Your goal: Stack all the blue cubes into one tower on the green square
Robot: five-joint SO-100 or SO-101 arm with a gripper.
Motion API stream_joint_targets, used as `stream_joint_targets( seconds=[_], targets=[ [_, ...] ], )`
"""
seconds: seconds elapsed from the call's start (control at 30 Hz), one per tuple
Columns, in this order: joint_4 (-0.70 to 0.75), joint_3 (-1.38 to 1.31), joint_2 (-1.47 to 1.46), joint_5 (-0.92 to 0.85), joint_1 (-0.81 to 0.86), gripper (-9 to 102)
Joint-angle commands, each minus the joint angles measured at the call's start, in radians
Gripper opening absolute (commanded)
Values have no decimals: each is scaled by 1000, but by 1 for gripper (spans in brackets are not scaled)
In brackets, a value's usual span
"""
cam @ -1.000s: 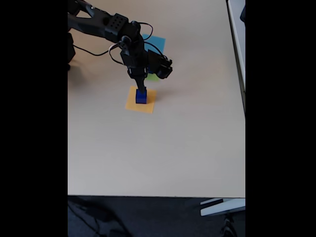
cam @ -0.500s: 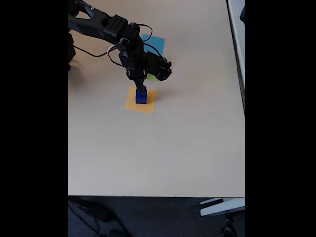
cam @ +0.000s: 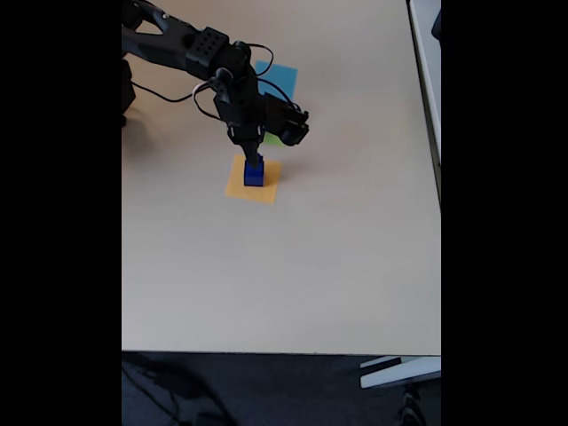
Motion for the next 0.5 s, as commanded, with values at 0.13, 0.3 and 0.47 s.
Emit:
stream_joint_targets(
  seconds=[0.13,0.3,0.47],
  targets=[
    [-12,-51,-6,-15,9,16],
    [-12,-52,-9,-17,9,14],
    [-12,-55,-9,-20,12,14]
  ],
)
